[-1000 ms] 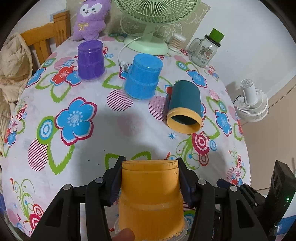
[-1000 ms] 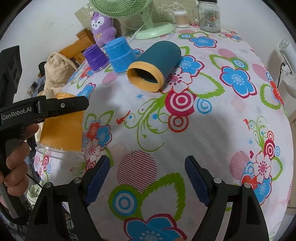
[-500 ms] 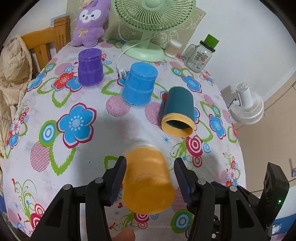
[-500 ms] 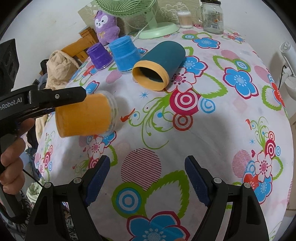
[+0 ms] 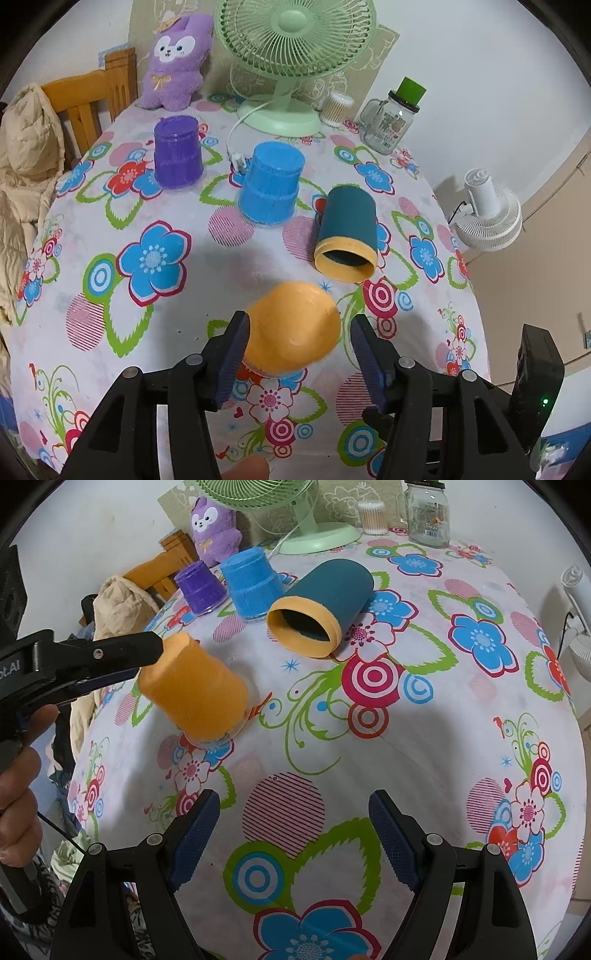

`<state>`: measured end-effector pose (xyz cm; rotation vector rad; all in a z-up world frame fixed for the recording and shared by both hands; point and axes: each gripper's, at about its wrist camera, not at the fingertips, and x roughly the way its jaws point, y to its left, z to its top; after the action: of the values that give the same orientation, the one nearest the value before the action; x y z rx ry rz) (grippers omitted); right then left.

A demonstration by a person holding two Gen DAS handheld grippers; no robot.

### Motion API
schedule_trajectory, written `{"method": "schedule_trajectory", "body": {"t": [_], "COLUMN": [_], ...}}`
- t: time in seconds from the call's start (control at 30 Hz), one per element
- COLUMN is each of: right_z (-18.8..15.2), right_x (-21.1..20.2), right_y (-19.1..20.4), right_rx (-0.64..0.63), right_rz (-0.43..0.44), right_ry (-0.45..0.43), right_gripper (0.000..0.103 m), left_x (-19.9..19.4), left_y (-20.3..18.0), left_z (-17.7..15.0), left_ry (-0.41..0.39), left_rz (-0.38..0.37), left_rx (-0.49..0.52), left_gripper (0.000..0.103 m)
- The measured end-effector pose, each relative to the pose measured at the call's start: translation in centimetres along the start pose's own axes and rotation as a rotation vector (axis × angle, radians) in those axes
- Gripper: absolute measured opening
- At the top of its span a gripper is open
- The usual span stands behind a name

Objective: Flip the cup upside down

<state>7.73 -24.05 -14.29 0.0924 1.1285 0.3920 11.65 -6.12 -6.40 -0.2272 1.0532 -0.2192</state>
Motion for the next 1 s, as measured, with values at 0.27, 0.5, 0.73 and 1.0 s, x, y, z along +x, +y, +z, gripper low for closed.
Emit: {"method": "schedule_trajectory", "body": {"t": [0.27,0.5,0.73,1.0], "right_z": [0.2,0.8,1.5,1.9], "right_x": [-0.8,-2.1,-4.5,-7.2], "right_y": [0.5,1.4,2.9,4.6], "right_rx": [-0.008,-0.021,-0.050,-0.069], "right_rz": [-0.021,-0.064,-0.090,-0.107], "right_ry": [-0.028,-0.076,-0.163,-0.263], "right_gripper": [0.085,0.085,0.085,0.093], "left_x": [-1.7,-3.3,-5.2,-7.3], "left_y": [-0.4,0.2,0.9,1.5], "left_z": [-0.5,-1.3,-2.2,-3.0], "left_ry": [-0.085,-0.173,-0.235,-0.301], "left_rz": [0.049,0.151,0.173,0.192], "left_rx": [0.048,0.076,0.080,0.066], "left_gripper": [0.090,0.099,0.101,0.103]}}
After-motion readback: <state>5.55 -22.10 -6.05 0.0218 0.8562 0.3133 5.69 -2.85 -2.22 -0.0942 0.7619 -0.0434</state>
